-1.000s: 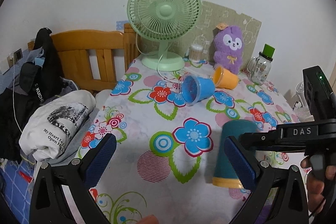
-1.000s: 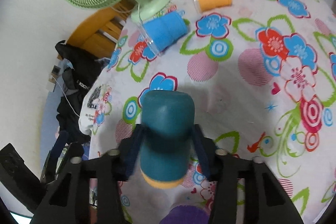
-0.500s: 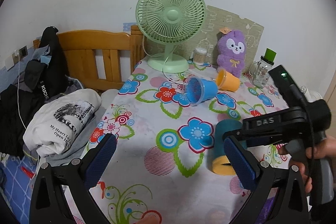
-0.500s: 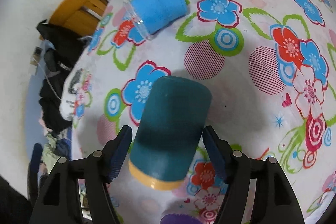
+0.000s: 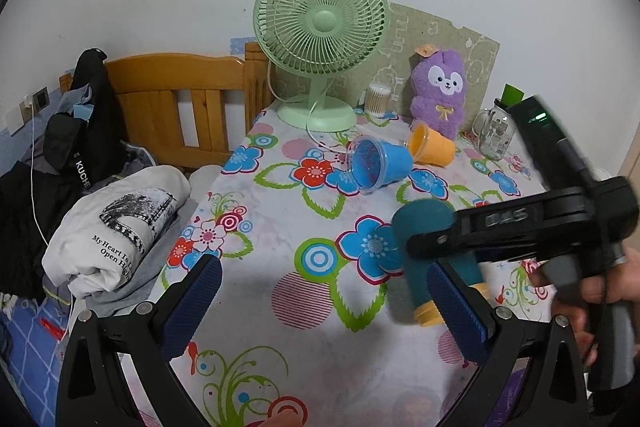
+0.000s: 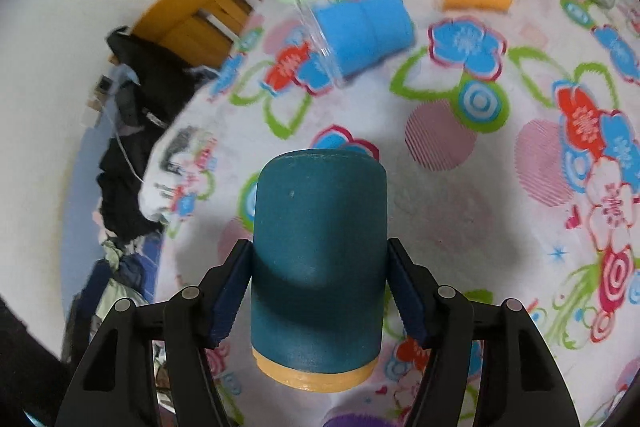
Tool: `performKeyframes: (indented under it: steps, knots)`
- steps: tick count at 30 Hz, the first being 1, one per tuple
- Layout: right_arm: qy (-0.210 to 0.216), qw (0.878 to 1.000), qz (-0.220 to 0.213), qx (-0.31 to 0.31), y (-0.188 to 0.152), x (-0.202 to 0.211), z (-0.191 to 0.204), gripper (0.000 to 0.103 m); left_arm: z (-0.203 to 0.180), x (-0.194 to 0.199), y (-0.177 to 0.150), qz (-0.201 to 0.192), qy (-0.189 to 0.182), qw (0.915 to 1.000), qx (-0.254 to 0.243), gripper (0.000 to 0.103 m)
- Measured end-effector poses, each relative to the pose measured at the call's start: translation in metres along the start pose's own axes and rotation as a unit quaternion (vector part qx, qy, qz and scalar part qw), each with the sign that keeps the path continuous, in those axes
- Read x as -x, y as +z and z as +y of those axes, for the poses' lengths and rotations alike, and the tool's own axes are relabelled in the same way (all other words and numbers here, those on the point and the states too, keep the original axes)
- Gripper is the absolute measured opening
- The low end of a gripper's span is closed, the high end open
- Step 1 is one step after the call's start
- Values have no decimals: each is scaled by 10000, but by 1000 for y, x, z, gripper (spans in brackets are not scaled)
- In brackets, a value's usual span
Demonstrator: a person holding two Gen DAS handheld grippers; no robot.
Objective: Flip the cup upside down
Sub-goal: 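Lift the teal cup with the right gripper and carry it toward the left tool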
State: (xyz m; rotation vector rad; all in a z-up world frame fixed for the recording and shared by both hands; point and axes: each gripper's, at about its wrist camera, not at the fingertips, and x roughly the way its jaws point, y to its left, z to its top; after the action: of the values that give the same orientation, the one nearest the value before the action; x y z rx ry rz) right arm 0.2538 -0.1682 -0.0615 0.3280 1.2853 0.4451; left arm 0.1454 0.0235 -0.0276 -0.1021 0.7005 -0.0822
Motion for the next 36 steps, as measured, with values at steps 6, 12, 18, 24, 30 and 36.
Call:
performKeyframes:
  steps: [6,12,18,24,30,36]
  knots:
    - [20,9994,-335,86,-23,52,-4,68,-16,16,-1,-58,-186,9998,-63,103]
    - [-168,9984,-523,-105,-50,84,-32,68,-55,34,-7,-107,-462,9984,-307,103]
    - [-376,9974,-417,-452,-80,83,-74,68,-89,41,-19,10,-705,9962,-508,103]
    - [-612,9959,-151,-645,-101,67,-102,68,-117,39,-28,153,-815,9940,-708,103]
    - [-412,9947,187,-919,-110,52,-121,71,-131,36,-34,265,-820,9929,-815,103]
    - [-428,9952,44,-873,-110,67,-122,80,-142,39,-35,282,-808,9924,-885,103]
